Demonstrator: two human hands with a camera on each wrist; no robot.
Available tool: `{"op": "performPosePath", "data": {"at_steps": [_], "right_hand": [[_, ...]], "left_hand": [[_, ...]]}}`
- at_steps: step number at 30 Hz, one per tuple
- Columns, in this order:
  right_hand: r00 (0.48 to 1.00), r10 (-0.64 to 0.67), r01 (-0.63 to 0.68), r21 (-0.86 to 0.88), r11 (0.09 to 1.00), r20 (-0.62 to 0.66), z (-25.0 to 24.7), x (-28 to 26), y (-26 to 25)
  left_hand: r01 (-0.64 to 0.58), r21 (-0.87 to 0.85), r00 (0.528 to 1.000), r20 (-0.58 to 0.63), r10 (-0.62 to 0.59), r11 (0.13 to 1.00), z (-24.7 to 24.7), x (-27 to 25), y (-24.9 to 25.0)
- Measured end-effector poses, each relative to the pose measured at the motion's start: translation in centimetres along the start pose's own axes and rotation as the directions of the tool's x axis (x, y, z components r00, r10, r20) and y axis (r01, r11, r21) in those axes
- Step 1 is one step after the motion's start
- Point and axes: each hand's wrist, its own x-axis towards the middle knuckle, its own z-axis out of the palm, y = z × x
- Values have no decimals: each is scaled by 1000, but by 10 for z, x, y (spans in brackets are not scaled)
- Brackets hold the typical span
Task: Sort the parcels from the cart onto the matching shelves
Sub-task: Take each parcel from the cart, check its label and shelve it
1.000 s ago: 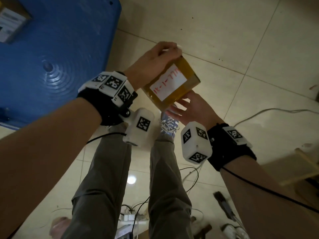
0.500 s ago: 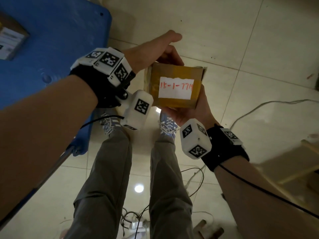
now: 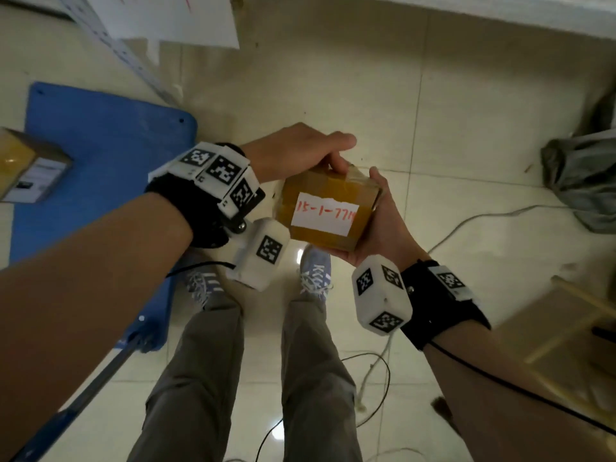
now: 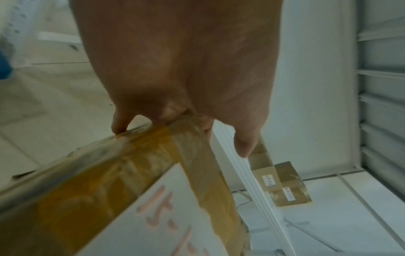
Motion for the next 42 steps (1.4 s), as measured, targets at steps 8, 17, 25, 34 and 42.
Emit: {"op": "performPosePath", "data": {"at_steps": [8,17,25,34,42], "right_hand": [[983,-174,177,-59,982,58,-7,-64,-91],[880,-391,347,197,917,269,-48,-91,-172],[850,-527,514,218,830,0,-61,-72,-232],[844,-533,457,441,773,61,-77,-49,-317],[808,-587,523,403,751,44,-88,-42,-333]], "left_hand": [[-289,-139,945,-196,260,947,-25,1,81],[-77,-503,993,-113,23,861,-25,17,143],[-249,-410,928,-360,95,877,-45,61,206],[-423,-325,834,-505,224,846,-64,101,261],[-354,-363,853,-503,139,862,-40,157,282]]}}
